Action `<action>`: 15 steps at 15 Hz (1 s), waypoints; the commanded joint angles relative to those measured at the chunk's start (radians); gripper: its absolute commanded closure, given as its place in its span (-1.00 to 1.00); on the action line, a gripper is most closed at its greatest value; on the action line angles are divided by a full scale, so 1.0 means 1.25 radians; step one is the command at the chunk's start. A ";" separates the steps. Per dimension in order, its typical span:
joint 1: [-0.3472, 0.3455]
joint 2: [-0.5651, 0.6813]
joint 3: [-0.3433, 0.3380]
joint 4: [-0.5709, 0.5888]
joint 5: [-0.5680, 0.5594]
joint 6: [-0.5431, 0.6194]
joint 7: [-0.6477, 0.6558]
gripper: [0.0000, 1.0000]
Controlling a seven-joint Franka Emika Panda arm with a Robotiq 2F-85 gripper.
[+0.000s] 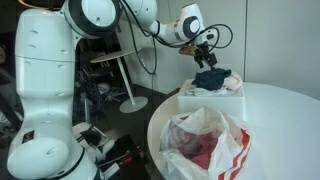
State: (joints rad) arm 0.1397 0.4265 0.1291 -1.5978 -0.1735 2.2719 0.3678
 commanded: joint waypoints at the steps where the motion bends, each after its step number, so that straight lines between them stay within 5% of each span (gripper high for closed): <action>1: 0.021 0.056 -0.028 0.063 0.032 -0.023 -0.026 -1.00; 2: 0.020 0.064 -0.029 0.066 0.036 -0.025 -0.032 -1.00; 3: 0.021 0.071 -0.032 0.070 0.038 -0.026 -0.033 -0.50; 5: 0.023 0.078 -0.033 0.075 0.040 -0.027 -0.040 -0.37; 13: 0.047 0.046 -0.044 0.072 0.034 -0.051 -0.017 0.87; 15: 0.052 0.032 -0.047 0.071 0.033 -0.067 -0.006 0.99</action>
State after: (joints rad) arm 0.1785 0.4975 0.0954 -1.5238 -0.1521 2.2333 0.3485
